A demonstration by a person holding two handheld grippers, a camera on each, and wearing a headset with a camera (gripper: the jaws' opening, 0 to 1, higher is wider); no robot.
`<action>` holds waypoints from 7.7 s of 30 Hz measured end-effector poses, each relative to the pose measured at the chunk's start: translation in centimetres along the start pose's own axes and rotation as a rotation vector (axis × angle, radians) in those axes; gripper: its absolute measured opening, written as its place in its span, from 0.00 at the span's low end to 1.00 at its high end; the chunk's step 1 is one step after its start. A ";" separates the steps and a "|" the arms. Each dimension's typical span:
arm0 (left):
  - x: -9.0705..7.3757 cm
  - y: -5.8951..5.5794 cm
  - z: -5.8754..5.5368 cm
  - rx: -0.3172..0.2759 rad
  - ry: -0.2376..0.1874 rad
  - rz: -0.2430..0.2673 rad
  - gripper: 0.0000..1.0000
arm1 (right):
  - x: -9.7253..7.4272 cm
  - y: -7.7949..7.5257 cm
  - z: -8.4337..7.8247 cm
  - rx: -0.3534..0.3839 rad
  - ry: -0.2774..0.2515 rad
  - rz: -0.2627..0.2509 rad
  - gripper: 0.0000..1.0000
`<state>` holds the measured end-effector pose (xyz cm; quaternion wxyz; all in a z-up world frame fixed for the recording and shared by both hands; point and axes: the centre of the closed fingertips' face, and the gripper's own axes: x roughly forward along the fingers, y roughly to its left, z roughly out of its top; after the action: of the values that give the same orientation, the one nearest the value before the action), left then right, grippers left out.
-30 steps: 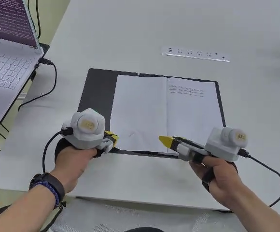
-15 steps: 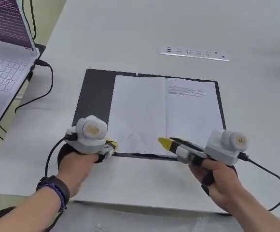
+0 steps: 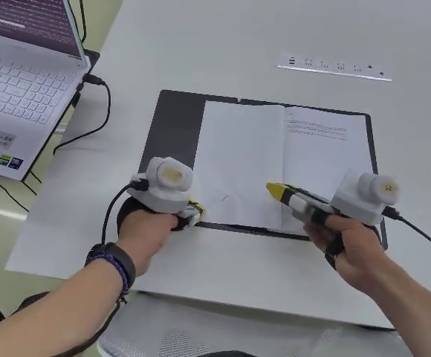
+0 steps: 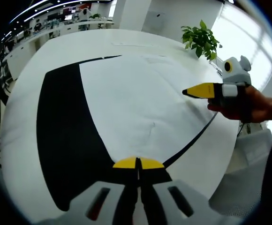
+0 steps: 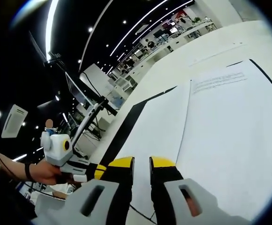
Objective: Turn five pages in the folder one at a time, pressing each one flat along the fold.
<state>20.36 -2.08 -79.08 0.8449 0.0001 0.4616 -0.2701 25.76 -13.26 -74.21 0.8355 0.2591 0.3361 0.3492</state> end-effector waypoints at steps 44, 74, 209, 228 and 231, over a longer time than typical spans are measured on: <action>-0.3 -0.4 0.0 -0.052 -0.012 0.041 0.00 | 4.3 -6.4 6.0 0.041 -0.094 -0.101 0.00; 0.3 0.3 -0.1 -0.047 -0.011 0.055 0.00 | 8.1 -9.0 11.7 0.125 -0.223 -0.172 0.00; 0.2 0.1 -0.1 -0.092 -0.090 0.075 0.00 | -3.6 -2.3 -5.8 0.133 -0.094 -0.068 0.00; -1.8 -3.4 1.9 -0.137 -0.162 0.028 0.25 | -7.6 -1.1 -5.3 0.043 -0.057 -0.021 0.18; -2.3 -3.6 2.3 -0.122 -0.173 0.030 0.28 | -8.4 -1.4 -5.1 0.022 -0.056 -0.038 0.23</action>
<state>19.56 -4.67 -75.10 0.8841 -0.0679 0.4024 -0.2278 18.05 -19.49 -75.25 0.8482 0.2714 0.3210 0.3224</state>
